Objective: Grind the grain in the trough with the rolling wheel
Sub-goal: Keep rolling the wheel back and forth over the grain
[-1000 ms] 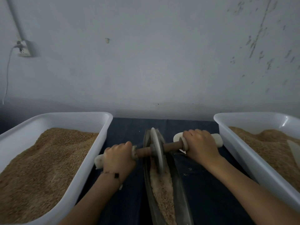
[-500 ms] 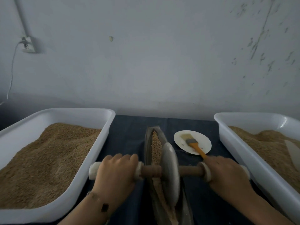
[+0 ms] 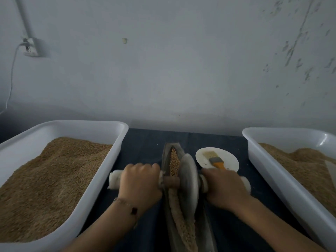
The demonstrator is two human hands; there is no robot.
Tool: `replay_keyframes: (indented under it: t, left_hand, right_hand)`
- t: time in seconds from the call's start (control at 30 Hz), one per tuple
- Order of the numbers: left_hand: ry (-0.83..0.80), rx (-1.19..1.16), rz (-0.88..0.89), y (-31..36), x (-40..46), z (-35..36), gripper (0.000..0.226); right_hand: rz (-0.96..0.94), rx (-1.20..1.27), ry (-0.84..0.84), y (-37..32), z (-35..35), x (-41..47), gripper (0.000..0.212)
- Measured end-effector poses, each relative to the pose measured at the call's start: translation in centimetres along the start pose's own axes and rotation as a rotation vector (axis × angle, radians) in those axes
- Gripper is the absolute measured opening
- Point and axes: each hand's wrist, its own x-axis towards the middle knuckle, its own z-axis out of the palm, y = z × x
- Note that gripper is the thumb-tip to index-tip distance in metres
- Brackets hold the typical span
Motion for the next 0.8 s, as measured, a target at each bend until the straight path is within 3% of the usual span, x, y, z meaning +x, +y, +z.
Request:
replay_keyframes:
  t: [0.27, 0.37, 0.57, 0.67, 0.8]
  left_hand:
    - [-0.097, -0.058, -0.137, -2.4, 4.4, 2.2, 0.024]
    - [-0.153, -0.168, -0.177, -2.3, 1.5, 2.3, 0.026]
    - [-0.212, -0.096, -0.068, 0.0, -4.6, -2.3, 0.016]
    - [-0.176, -0.08, -0.012, 1.1, -6.5, -4.6, 0.026]
    - [-0.081, -0.146, 0.021, 0.7, -6.6, -5.1, 0.058]
  right_hand:
    - [-0.034, -0.094, 0.104, 0.2, 0.2, 5.8, 0.018]
    - [-0.117, -0.215, 0.201, -1.4, -0.5, 4.0, 0.014]
    - [-0.132, -0.156, 0.183, -3.4, -2.7, -4.2, 0.04]
    - [-0.109, -0.19, 0.065, -3.5, -3.7, -6.5, 0.046]
    - [-0.176, -0.178, 0.231, -2.8, -3.3, -7.2, 0.053]
